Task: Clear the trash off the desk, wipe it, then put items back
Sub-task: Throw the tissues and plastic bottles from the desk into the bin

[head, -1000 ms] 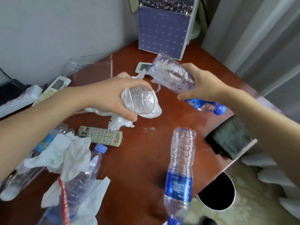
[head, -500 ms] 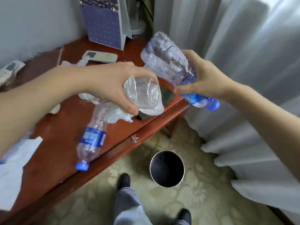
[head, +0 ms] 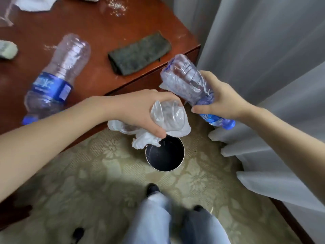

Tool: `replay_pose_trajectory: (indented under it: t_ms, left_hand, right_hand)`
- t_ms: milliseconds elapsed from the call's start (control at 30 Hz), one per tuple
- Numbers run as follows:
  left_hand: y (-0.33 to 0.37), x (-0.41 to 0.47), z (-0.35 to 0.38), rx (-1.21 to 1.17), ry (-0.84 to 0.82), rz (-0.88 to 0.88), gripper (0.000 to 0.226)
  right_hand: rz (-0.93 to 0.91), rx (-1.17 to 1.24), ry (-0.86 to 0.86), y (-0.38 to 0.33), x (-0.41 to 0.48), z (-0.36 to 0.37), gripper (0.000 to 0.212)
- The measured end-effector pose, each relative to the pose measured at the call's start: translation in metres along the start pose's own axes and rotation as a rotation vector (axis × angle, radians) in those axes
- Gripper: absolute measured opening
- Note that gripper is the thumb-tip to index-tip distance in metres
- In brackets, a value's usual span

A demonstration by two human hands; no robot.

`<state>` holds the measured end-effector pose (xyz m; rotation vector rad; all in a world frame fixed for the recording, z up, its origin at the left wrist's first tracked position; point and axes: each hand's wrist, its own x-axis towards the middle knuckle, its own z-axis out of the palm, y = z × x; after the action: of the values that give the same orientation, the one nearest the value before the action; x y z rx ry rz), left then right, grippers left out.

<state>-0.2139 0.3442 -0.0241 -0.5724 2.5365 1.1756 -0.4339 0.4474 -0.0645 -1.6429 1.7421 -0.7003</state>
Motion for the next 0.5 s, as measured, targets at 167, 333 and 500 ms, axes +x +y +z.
replay_pose_trajectory:
  t_ms: [167, 333, 500]
  left_hand:
    - [-0.082, 0.040, 0.084, -0.022, 0.040, -0.029, 0.072]
    - [-0.179, 0.089, 0.187, -0.045, 0.107, -0.096, 0.068]
    - [-0.253, 0.132, 0.270, -0.087, 0.132, -0.106, 0.071]
  right_hand:
    - [-0.091, 0.041, -0.035, 0.089, 0.006, 0.081, 0.079]
    - [-0.144, 0.112, -0.086, 0.189, 0.016, 0.178, 0.079]
    - [-0.199, 0.205, -0.098, 0.262, 0.022, 0.269, 0.078]
